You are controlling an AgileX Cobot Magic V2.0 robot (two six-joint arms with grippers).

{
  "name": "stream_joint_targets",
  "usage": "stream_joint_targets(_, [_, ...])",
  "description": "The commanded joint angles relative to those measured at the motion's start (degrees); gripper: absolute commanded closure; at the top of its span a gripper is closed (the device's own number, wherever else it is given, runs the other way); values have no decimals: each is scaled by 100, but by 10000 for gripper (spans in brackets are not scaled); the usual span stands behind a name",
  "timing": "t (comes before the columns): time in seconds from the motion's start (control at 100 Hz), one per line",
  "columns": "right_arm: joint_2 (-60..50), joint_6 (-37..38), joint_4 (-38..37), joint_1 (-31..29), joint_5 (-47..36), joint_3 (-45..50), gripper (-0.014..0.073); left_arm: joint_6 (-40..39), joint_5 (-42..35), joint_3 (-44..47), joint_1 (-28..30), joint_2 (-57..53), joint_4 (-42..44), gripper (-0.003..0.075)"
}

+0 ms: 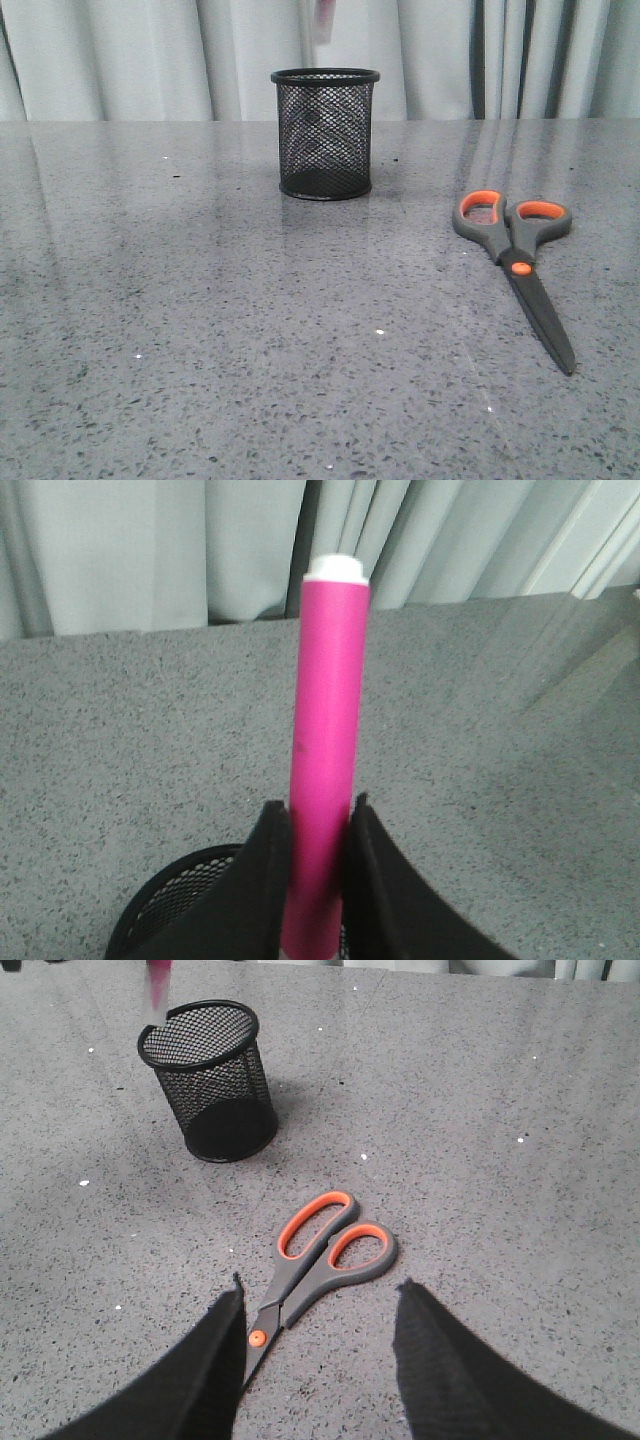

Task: Put pen and scissors into bin
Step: 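Lift the pink marker upright and carry it over the mesh cup, then lower the marker into the mesh cup and open the left gripper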

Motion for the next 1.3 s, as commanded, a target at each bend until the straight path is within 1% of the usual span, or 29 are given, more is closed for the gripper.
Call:
stream_joint_targets(0.0, [58,-32,65,12,-399,-141,286,7,-451,-165,-48,-148,-89,741])
stream_joint_targets(0.24, [58,-32,57,12,-421,-101,286,7,-561,-165,-48,81,-89,741])
stream_joint_targets(0.35, [58,-32,57,12,-422,-101,286,7,-832,-165,-48,147,-89,741])
stream_joint_targets(0.62, [58,-32,57,12,-422,-101,286,7,-1214,-100,-48,162,110,741])
stream_joint_targets(0.88, [58,-32,57,12,-422,-101,286,7,-1250,227,-48,162,110,741])
stream_joint_targets(1.2, [58,-32,57,12,-400,-101,286,7,-1313,237,-48,162,70,741])
stream_joint_targets(1.25, [58,-32,57,12,-390,-101,286,7,-1346,237,-48,162,70,734])
stream_joint_targets(1.29, [58,-32,57,12,-387,-101,286,7,-1359,237,-48,162,70,715])
